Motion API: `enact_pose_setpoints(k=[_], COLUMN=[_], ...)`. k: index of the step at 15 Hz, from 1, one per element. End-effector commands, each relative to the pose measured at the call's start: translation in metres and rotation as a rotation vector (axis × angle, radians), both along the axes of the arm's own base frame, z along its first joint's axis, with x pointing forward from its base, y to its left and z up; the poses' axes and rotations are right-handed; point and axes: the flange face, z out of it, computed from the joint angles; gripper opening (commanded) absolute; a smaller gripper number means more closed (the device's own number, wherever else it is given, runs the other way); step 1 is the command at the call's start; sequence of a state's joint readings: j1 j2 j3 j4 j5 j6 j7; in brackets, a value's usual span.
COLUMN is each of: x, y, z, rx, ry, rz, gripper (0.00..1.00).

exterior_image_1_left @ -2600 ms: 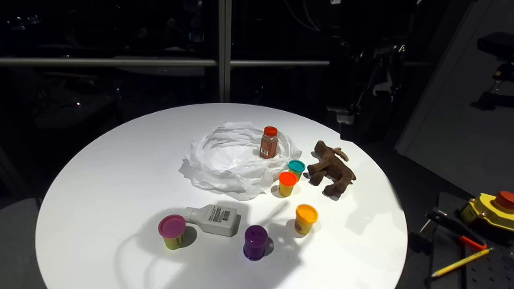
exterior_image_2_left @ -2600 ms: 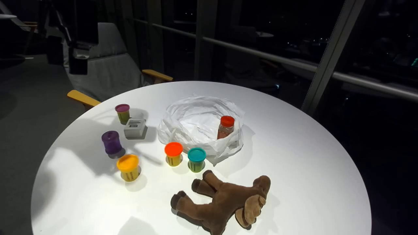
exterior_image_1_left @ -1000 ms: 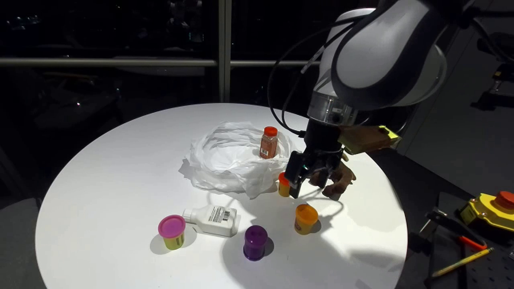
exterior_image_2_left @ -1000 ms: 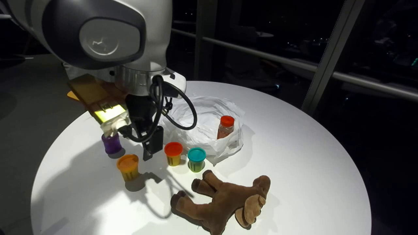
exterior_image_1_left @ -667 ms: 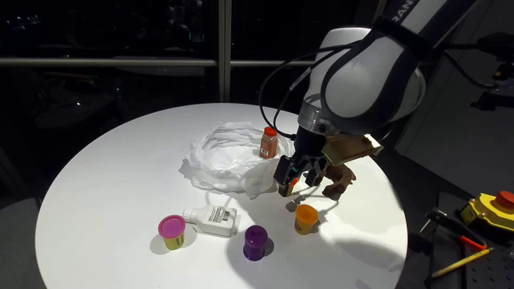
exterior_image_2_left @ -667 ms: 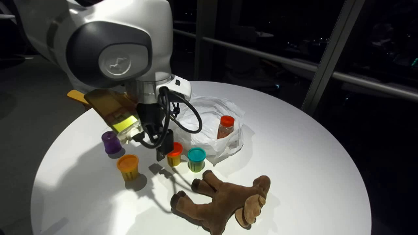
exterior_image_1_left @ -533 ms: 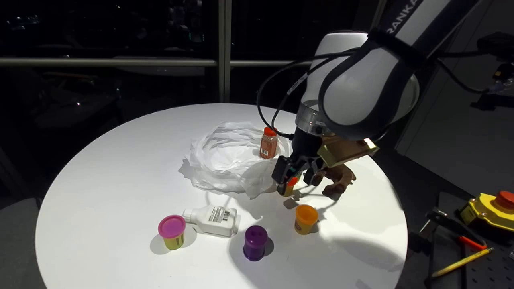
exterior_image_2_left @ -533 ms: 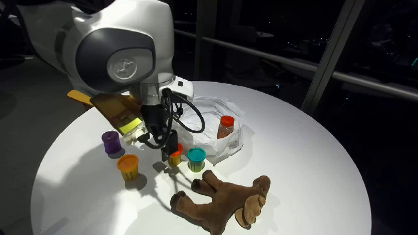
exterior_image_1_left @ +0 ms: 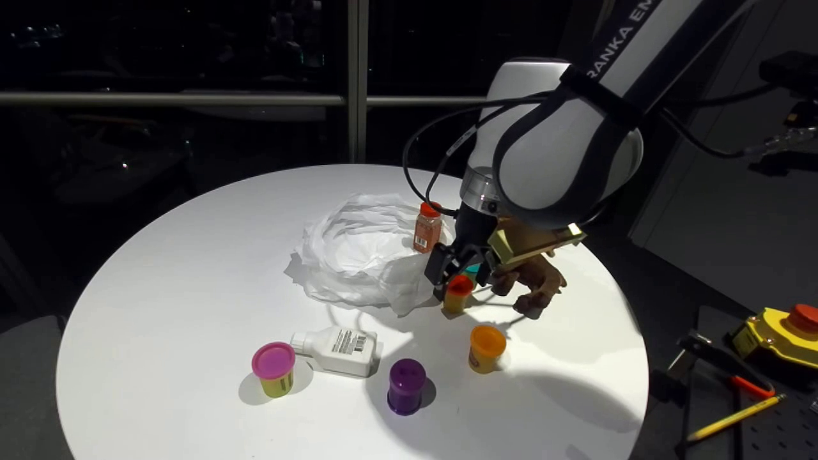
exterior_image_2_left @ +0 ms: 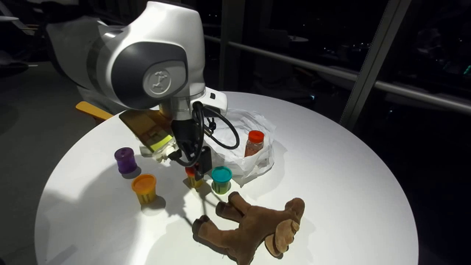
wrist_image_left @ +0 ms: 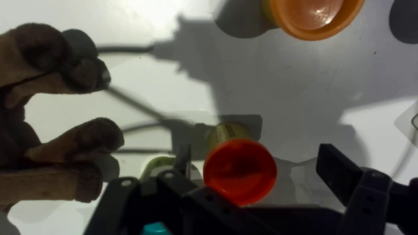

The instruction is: Put the objects on the table in the plastic bag

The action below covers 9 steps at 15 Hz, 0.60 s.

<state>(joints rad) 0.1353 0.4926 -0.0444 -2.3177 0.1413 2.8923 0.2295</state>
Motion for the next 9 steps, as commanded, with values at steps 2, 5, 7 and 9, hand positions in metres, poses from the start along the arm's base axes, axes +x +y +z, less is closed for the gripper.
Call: enact_pose_setpoints(k=[2, 5, 7, 9], x=[0.015, 0.015, 0.01, -0.002], y=[-0.006, -0.01, -0.01, -0.006], z=[-0.008, -0.009, -0.004, 0.004], rx=[-0.034, -0.041, -0.047, -0.052], ry=[-0.011, -0.013, -0.01, 0.042], rz=[-0.028, -0.034, -0.035, -0.038], gripper=[0.68, 0.44, 0.29, 0.28])
